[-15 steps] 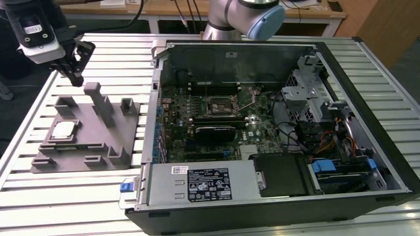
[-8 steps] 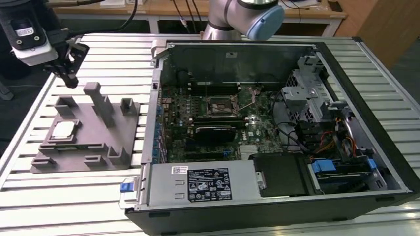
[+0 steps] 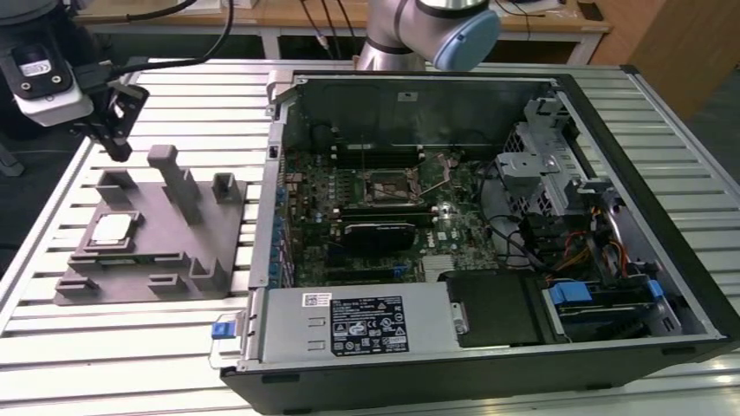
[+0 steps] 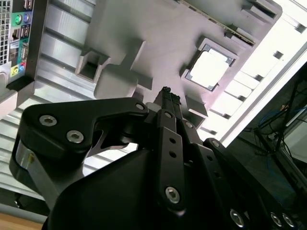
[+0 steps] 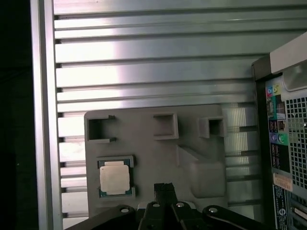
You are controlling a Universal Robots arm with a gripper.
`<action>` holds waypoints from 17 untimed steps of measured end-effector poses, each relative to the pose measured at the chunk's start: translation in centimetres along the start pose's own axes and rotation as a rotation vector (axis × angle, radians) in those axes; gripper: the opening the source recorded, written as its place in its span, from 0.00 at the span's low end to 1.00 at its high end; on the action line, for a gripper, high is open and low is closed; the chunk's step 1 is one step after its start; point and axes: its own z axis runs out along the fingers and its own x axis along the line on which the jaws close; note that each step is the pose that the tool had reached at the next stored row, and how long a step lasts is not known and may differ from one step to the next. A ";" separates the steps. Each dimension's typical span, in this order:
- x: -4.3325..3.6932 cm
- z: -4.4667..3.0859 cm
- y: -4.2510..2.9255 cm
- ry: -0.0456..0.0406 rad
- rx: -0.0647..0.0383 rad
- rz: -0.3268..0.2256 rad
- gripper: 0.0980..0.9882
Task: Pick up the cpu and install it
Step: 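Reach for the cpu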
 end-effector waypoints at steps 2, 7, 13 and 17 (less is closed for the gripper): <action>0.27 0.28 -0.03 0.0000 0.000 0.000 0.01; 0.91 0.92 -0.11 0.0001 0.000 0.000 0.01; 1.50 1.59 -0.18 0.0003 0.000 0.000 0.01; 1.61 1.75 -0.20 0.0006 0.000 0.000 0.01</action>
